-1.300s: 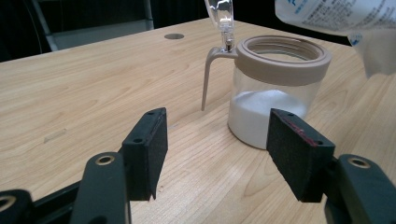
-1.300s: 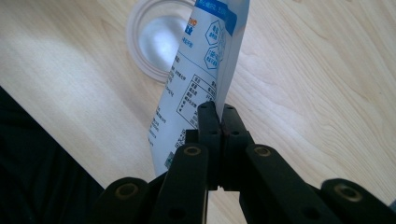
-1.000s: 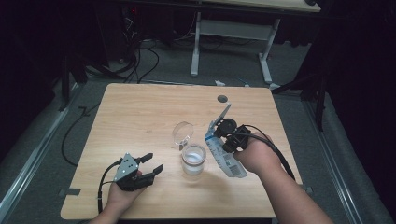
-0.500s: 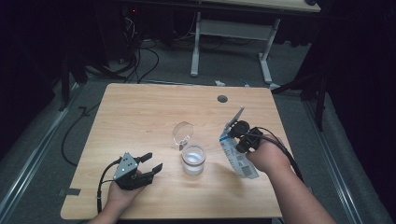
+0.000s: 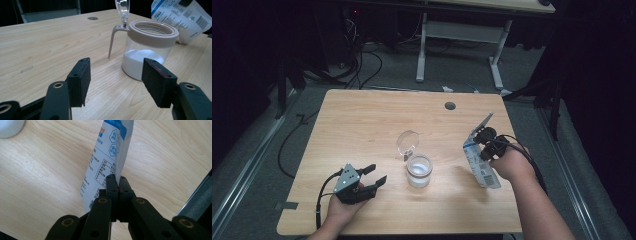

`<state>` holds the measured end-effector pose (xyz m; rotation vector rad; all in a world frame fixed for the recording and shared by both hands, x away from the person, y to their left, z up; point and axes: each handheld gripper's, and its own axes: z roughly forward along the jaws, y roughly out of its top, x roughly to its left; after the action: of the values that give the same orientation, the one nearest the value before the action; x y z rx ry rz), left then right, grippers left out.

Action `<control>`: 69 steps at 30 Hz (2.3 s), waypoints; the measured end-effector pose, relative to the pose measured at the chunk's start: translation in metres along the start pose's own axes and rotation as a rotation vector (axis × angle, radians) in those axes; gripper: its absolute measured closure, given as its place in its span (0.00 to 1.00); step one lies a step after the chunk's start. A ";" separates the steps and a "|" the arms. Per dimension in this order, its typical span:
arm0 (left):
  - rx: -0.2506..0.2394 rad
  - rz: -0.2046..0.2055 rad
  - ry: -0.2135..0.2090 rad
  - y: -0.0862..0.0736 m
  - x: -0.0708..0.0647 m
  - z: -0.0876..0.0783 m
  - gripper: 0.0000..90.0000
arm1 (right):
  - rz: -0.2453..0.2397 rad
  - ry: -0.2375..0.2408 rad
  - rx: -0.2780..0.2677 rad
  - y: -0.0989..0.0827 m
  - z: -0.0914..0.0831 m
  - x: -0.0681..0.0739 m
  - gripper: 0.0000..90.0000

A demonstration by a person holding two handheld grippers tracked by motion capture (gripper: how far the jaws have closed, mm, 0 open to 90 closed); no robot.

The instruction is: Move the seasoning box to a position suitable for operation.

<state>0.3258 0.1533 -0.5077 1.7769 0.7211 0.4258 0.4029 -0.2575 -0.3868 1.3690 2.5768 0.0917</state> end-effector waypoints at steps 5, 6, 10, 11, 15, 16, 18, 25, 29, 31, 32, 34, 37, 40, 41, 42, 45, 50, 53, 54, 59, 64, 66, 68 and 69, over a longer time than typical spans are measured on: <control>0.008 0.006 -0.001 -0.001 -0.001 0.000 0.45 | 0.014 0.005 -0.008 -0.001 0.006 -0.005 1.00; 0.009 0.005 0.000 -0.001 -0.001 0.000 0.45 | 0.013 0.006 -0.010 -0.001 0.006 -0.005 1.00; 0.009 0.002 0.002 -0.001 0.000 0.000 0.45 | 0.014 0.003 -0.015 -0.001 0.006 -0.006 1.00; 0.010 0.002 0.003 -0.001 0.000 0.000 0.45 | 0.012 0.004 -0.022 -0.002 0.006 -0.006 1.00; 0.007 -0.002 0.008 -0.001 0.001 0.000 0.45 | 0.026 -0.018 -0.084 -0.004 0.000 -0.006 1.00; 0.009 0.000 0.009 -0.001 0.001 -0.001 0.45 | 0.036 -0.017 -0.111 -0.005 -0.003 -0.006 1.00; 0.009 0.001 0.010 -0.001 0.002 -0.001 0.45 | 0.054 -0.017 -0.157 -0.008 -0.006 -0.006 1.00; 0.014 0.007 0.017 -0.001 0.003 -0.001 0.45 | 0.063 -0.016 -0.246 -0.018 -0.004 0.000 1.00; 0.016 0.007 0.016 -0.002 0.002 0.000 0.45 | 0.075 -0.014 -0.295 -0.023 -0.001 0.006 1.00; 0.018 0.006 0.017 -0.002 0.002 0.000 0.45 | 0.080 -0.025 -0.314 -0.026 0.001 0.007 1.00; 0.019 0.006 0.018 -0.002 0.002 0.000 0.45 | 0.093 -0.022 -0.329 -0.028 0.002 0.007 1.00; 0.018 0.004 0.020 -0.003 0.002 0.000 0.45 | 0.099 -0.026 -0.346 -0.031 0.004 0.008 1.00; 0.021 0.004 0.020 -0.004 0.002 0.001 0.45 | 0.114 -0.017 -0.382 -0.037 0.006 0.008 1.00; 0.022 0.007 0.021 -0.004 0.001 0.001 0.44 | 0.121 -0.013 -0.415 -0.042 0.006 0.008 1.00; 0.023 0.008 0.021 -0.004 0.001 0.001 0.44 | 0.123 -0.010 -0.426 -0.044 0.006 0.008 1.00; 0.024 0.009 0.022 -0.004 0.001 0.001 0.44 | 0.130 -0.009 -0.433 -0.047 0.007 0.008 1.00; 0.025 0.011 0.023 -0.004 0.001 0.002 0.44 | 0.136 -0.005 -0.442 -0.051 0.009 0.009 1.00; 0.027 0.012 0.024 -0.004 0.001 0.002 0.44 | 0.136 -0.003 -0.472 -0.057 0.012 0.012 1.00; 0.026 0.011 0.025 -0.004 0.001 0.001 0.44 | 0.141 -0.008 -0.487 -0.060 0.012 0.012 1.00; 0.026 0.011 0.026 -0.004 0.001 0.001 0.44 | 0.142 -0.011 -0.497 -0.062 0.012 0.013 1.00; 0.026 0.008 0.029 -0.005 0.002 0.001 0.44 | 0.151 -0.012 -0.538 -0.066 0.009 0.014 1.00; 0.033 0.011 0.029 -0.005 0.002 0.002 0.44 | 0.147 -0.012 -0.568 -0.069 0.008 0.016 1.00; 0.037 0.012 0.028 -0.005 0.003 0.002 0.44 | 0.154 -0.005 -0.575 -0.071 0.009 0.017 1.00; 0.039 0.009 0.029 -0.006 0.003 0.002 0.44 | 0.153 -0.006 -0.586 -0.072 0.010 0.018 0.99; 0.038 0.007 0.029 -0.006 0.003 0.002 0.44 | 0.160 -0.001 -0.595 -0.073 0.011 0.018 1.00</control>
<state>0.3282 0.1551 -0.5142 1.8127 0.7480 0.4465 0.3361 -0.2841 -0.4123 1.3158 2.1618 0.8075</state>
